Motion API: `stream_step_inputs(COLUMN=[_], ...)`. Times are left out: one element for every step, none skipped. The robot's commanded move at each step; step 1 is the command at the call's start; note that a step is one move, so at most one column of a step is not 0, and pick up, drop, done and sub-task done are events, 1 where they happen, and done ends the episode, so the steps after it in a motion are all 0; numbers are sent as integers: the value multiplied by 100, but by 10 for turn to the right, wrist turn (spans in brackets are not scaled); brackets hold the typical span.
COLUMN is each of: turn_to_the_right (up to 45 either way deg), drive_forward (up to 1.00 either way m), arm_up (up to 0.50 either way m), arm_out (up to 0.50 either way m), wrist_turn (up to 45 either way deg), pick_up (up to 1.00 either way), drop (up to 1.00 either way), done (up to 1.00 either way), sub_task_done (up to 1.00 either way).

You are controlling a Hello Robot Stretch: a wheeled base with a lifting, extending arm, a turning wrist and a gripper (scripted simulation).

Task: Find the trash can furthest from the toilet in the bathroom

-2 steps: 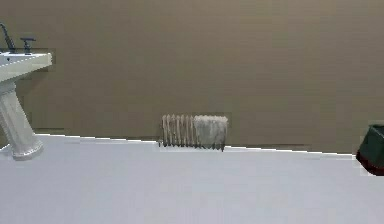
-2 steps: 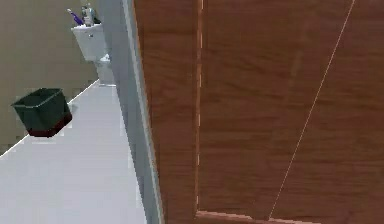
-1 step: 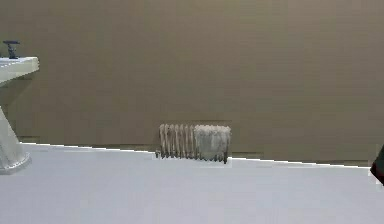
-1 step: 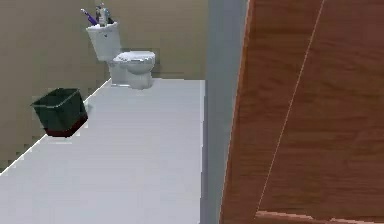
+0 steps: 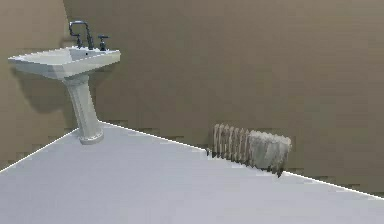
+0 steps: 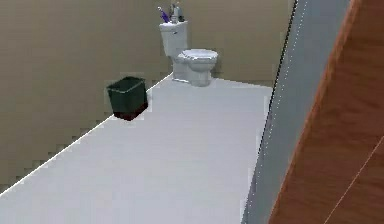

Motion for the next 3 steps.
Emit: stream_step_inputs(turn_to_the_right=[0,450,210], drive_forward=[15,0,0], arm_up=[0,0,0], arm_out=[0,0,0], wrist_turn=[0,0,0], pick_up=[0,0,0], drop=[0,0,0], done=[0,0,0], sub_task_done=[0,0,0])
